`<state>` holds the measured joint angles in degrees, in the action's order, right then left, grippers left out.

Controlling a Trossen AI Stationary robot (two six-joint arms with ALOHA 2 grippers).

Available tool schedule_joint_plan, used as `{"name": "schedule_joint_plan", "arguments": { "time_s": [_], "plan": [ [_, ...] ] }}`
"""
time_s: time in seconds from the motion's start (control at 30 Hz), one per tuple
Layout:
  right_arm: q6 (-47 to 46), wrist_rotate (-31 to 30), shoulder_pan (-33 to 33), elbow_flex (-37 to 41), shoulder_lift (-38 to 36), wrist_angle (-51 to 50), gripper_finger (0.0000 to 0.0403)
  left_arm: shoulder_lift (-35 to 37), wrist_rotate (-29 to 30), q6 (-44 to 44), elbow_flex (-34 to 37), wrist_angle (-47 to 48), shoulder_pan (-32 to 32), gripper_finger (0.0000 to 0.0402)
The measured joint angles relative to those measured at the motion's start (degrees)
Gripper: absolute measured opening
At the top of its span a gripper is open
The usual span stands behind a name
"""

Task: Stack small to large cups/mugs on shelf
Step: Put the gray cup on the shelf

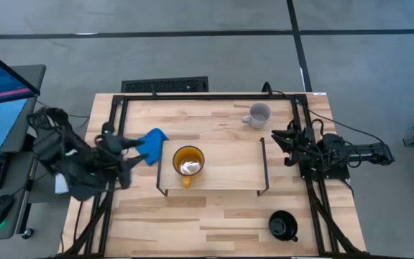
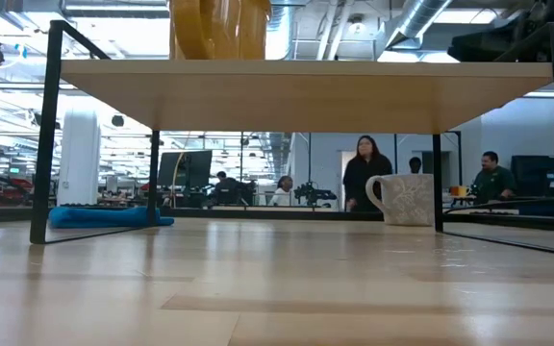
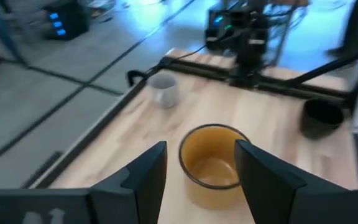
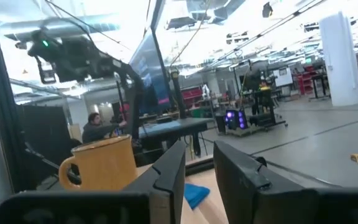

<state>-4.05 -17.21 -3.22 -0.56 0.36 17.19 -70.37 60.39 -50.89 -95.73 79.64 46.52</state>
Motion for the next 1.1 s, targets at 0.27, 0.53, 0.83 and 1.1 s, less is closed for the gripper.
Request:
{"name": "schedule_joint_plan", "arguments": {
  "time_s": [0.27, 0.53, 0.83, 1.1],
  "plan": [
    [0.00, -0.01, 0.02, -0.16, 0.00, 0.00, 0.0107, 21.07, -0.11, 11.36, 33.56, -31.51, 4.10, 0.0179],
    [-0.02, 0.00, 0.02, -0.26, -0.01, 0.00, 0.0107, 41.56, -0.09, 22.96, 57.91, -56.06, 6.10, 0.0179],
    [-0.02, 0.00, 0.02, -0.34, 0.00, 0.00, 0.0107, 61.89, -6.87, 38.57, 76.85, -77.34, 5.89, 0.0179],
    [-0.02, 0.00, 0.00, -0.36, 0.00, -0.02, 0.0107, 70.11, -8.00, 40.56, 84.09, -80.90, 5.81, 0.0179]
  ]
}}
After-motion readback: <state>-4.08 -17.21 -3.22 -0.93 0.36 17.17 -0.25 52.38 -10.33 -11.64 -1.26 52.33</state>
